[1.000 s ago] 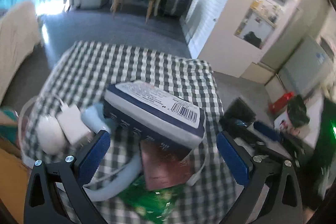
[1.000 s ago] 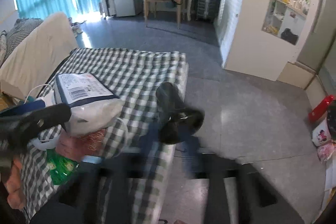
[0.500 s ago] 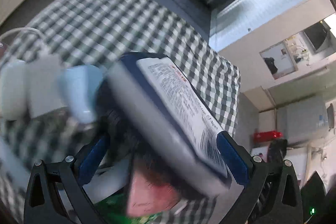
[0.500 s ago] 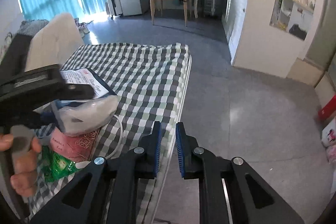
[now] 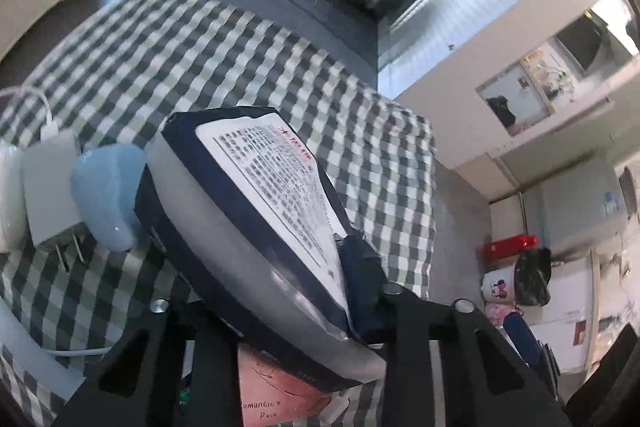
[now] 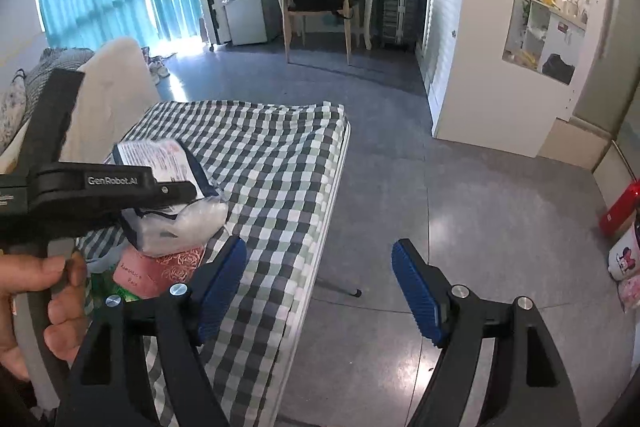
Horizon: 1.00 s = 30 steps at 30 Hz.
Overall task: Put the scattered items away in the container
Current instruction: 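Grasp the blue-and-white boxed package with the left gripper and lift it, then carry the package over the cardboard box and open the left gripper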
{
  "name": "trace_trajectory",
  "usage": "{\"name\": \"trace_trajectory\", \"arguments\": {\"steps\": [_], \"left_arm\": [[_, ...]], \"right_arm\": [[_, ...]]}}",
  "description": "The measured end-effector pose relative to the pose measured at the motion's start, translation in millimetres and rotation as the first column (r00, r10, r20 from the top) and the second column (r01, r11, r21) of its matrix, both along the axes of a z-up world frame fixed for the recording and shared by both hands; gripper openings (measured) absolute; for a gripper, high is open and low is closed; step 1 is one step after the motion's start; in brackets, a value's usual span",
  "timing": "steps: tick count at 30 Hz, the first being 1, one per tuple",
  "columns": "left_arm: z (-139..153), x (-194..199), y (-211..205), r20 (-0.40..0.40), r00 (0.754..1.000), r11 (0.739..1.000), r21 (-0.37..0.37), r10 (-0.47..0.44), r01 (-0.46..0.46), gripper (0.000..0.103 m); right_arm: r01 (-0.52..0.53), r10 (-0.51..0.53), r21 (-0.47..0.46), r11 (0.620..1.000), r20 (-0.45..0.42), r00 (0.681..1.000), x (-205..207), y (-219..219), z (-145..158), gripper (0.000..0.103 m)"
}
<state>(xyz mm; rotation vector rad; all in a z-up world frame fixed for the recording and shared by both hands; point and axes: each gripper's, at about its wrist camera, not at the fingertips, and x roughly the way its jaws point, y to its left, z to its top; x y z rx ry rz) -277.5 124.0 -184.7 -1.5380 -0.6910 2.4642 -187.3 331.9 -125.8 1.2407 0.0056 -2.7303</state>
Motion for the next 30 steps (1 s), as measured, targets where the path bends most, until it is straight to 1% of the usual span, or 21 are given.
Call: {"name": "trace_trajectory", "arguments": {"steps": [4, 5, 6, 10, 12, 13, 16, 19, 22, 24, 27, 30], "left_arm": [[14.9, 3.9, 5.5, -0.026, 0.999, 1.000, -0.003, -0.025, 0.025, 0.022], [20.5, 7.3, 4.6, -0.035, 0.999, 1.000, -0.001, -0.027, 0.027, 0.022], [27.8, 12.1, 3.6, -0.048, 0.998, 1.000, 0.000, -0.029, 0.029, 0.022], [66.8, 37.1, -8.8, -0.118, 0.993, 0.999, 0.021, -0.029, 0.032, 0.022], [94.3, 55.9, -23.4, -0.166, 0.986, 0.999, 0.035, -0.021, 0.027, 0.022], [111.2, 69.1, -33.5, -0.202, 0.979, 0.999, 0.028, -0.018, 0.024, 0.022], [150.6, 104.6, -70.8, -0.287, 0.958, 1.000, -0.016, 0.010, -0.015, 0.022], [174.6, 137.8, -121.4, -0.326, 0.944, 0.995, -0.073, 0.045, -0.073, 0.022], [183.2, 166.6, -179.3, -0.329, 0.936, 0.976, -0.127, 0.128, -0.178, 0.022], [181.9, 182.7, -210.1, -0.319, 0.931, 0.959, -0.156, 0.179, -0.237, 0.022], [169.2, 203.4, -253.0, -0.288, 0.921, 0.921, -0.210, 0.262, -0.328, 0.022], [149.2, 215.5, -283.1, -0.230, 0.920, 0.899, -0.235, 0.318, -0.369, 0.023]], "right_arm": [[-0.004, 0.004, 0.011, 1.000, -0.011, 1.000, 6.3, -3.2, 8.2, 0.076], [-0.005, 0.005, 0.013, 1.000, -0.016, 1.000, 7.9, -4.0, 11.0, 0.078], [-0.007, 0.008, 0.012, 1.000, -0.024, 1.000, 10.6, -5.1, 15.3, 0.081], [-0.024, 0.024, 0.005, 1.000, -0.041, 0.999, 20.3, -13.6, 28.5, 0.085], [-0.045, 0.045, 0.000, 0.999, -0.030, 0.999, 25.2, -23.2, 30.1, 0.085], [-0.065, 0.065, -0.005, 0.998, -0.015, 0.998, 26.8, -30.1, 28.9, 0.085], [-0.135, 0.134, 0.019, 0.991, 0.041, 0.990, 30.8, -60.4, 18.7, 0.086], [-0.233, 0.229, 0.052, 0.971, 0.085, 0.970, 36.0, -97.3, 5.1, 0.086], [-0.307, 0.297, 0.088, 0.948, 0.106, 0.949, 42.9, -130.0, -7.3, 0.086], [-0.332, 0.321, 0.094, 0.939, 0.116, 0.940, 47.0, -143.7, -14.0, 0.086], [-0.361, 0.345, 0.124, 0.924, 0.132, 0.929, 45.2, -164.1, -20.9, 0.086], [-0.363, 0.340, 0.168, 0.916, 0.155, 0.928, 42.1, -171.6, -28.7, 0.086]]}}
